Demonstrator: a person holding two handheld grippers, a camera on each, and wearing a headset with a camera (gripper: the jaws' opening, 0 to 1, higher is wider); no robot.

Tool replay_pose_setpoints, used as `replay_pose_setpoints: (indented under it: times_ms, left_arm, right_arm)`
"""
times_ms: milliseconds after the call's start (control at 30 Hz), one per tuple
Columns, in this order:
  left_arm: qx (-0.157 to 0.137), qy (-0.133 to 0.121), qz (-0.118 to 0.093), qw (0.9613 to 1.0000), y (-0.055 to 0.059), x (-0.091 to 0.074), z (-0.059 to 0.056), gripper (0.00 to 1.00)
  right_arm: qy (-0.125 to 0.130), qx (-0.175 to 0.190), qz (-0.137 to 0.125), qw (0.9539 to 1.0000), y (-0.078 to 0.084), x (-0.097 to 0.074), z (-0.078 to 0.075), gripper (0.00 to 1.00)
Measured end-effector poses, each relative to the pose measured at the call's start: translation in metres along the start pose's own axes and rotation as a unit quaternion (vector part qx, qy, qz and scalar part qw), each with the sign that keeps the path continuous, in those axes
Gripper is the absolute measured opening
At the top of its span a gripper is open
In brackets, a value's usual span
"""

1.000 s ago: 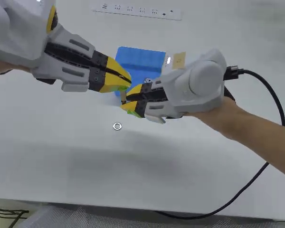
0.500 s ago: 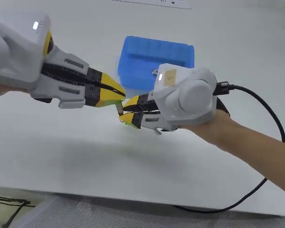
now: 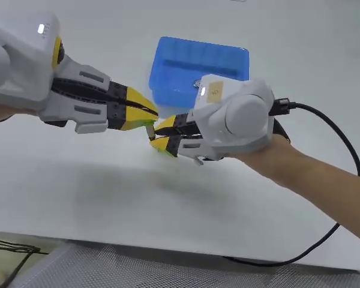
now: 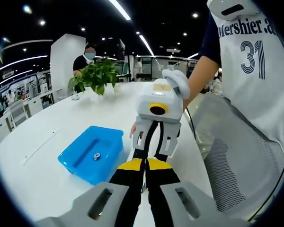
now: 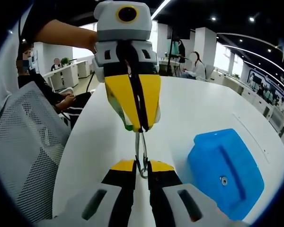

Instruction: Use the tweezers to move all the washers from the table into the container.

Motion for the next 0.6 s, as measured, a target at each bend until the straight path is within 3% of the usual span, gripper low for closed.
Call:
replay_pose_setpoints:
  times_ms: [600]
  left_arm:
    - [0.003, 0.013, 0.009, 0.9999, -0.0016, 0.0004, -0.0005, 0.05]
  right_arm:
    - [0.001, 0.006, 0.0, 1.0, 0.0021, -0.0021, 0.0032, 0.11]
Point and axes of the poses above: the centre of the closed fingertips' face, and the gripper's own axes: x roughly forward along the fingers, z roughly to its left, y roughly out of its underside, the point moved 9 cm from there along -x, roughly backward along the fingers, and after that the axes turned 13 degrees about -z, right-handed, at the moved point
